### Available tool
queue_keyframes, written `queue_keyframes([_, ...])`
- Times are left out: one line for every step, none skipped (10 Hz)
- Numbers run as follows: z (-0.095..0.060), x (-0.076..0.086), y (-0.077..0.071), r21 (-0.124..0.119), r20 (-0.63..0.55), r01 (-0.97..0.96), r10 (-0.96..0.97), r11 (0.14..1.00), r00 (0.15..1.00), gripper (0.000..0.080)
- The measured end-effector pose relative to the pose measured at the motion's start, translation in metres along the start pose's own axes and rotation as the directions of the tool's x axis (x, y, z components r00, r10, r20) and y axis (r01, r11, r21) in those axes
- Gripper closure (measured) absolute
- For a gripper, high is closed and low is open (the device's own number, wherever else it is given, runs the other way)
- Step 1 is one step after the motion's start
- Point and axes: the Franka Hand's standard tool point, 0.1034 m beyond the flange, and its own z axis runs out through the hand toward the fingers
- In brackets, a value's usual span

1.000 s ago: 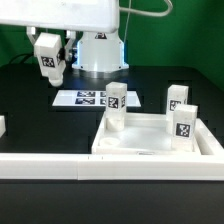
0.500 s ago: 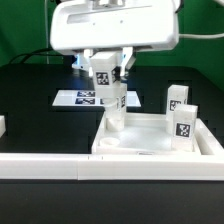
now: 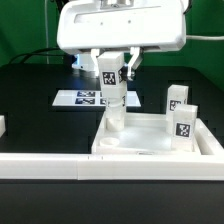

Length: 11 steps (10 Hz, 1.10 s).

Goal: Assemble square table

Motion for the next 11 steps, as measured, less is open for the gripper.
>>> queue_keyframes([0.008,0.0,0.004,-0.011,-0.007,0.022,-0.023,1.0,1.0,0.0512])
queue_keyframes([0.012,0.007,0.004,-0.007,-0.021,0.023,-0.023,1.0,1.0,0.0512])
queue_keyframes([0.016,0.011,0.001,-0.001,-0.028,0.021,-0.021,1.0,0.999,0.0512])
queue_keyframes([0.02,0.014,-0.001,-0.001,-0.032,0.025,-0.025,1.0,0.999,0.0512])
queue_keyframes([0.022,0.017,0.0,-0.003,-0.035,0.028,-0.028,1.0,0.999,0.0512])
queue_keyframes([0.025,0.015,0.001,-0.007,-0.036,0.031,-0.031,1.0,0.999,0.0512])
queue_keyframes([0.028,0.012,0.001,-0.01,-0.039,0.037,-0.037,0.999,0.999,0.0512])
queue_keyframes([0.034,0.008,0.002,-0.016,-0.043,0.044,-0.045,0.999,0.998,0.0512])
queue_keyframes([0.037,0.007,0.003,-0.02,-0.052,0.049,-0.05,0.999,0.997,0.0512])
queue_keyframes([0.038,0.004,0.002,-0.019,-0.051,0.053,-0.054,0.998,0.997,0.0512])
queue_keyframes([0.038,0.003,-0.001,-0.018,-0.049,0.057,-0.058,0.998,0.997,0.0512])
